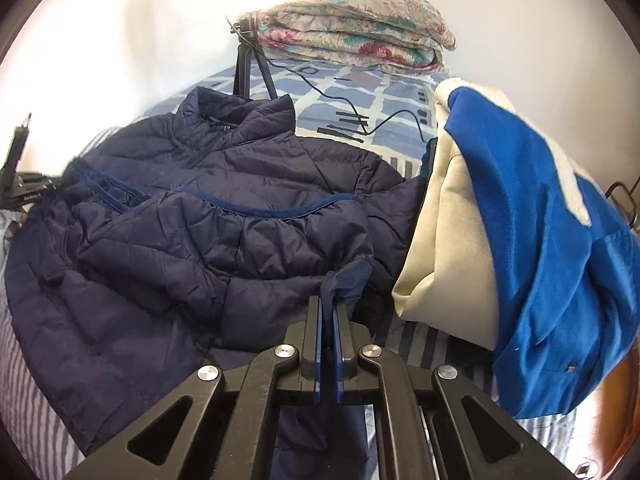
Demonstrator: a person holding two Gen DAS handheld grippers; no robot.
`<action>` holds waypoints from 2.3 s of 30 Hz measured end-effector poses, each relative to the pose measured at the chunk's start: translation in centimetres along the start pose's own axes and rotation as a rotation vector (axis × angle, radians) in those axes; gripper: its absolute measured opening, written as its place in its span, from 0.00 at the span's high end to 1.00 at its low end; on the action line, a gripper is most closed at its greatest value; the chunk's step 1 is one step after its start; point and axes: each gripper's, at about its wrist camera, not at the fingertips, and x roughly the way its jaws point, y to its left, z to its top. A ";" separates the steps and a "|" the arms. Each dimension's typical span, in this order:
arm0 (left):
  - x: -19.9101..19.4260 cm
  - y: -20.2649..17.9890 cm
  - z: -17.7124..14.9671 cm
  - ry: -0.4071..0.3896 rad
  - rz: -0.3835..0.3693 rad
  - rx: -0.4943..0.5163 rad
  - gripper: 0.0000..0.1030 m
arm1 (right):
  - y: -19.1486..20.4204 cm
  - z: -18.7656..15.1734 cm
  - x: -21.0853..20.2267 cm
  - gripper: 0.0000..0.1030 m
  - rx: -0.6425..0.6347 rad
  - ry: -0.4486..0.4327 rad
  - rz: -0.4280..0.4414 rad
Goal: Fold large clothes
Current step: 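Grasp the folded blue-trimmed edge with both grippers and fold it toward the collar, then open both grippers and lift them off the jacket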
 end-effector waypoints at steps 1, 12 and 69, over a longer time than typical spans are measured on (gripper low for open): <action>-0.3 0.2 0.0 -0.013 0.004 -0.003 0.97 | 0.1 0.1 -0.3 0.98 -0.009 -0.007 -0.010; -4.3 3.3 4.3 -0.145 0.060 -0.090 0.97 | -0.7 2.7 -2.9 0.99 0.008 -0.131 -0.124; 5.5 -16.6 14.0 -0.102 0.120 0.081 0.48 | 4.2 -5.9 -7.5 0.56 0.068 -0.184 0.079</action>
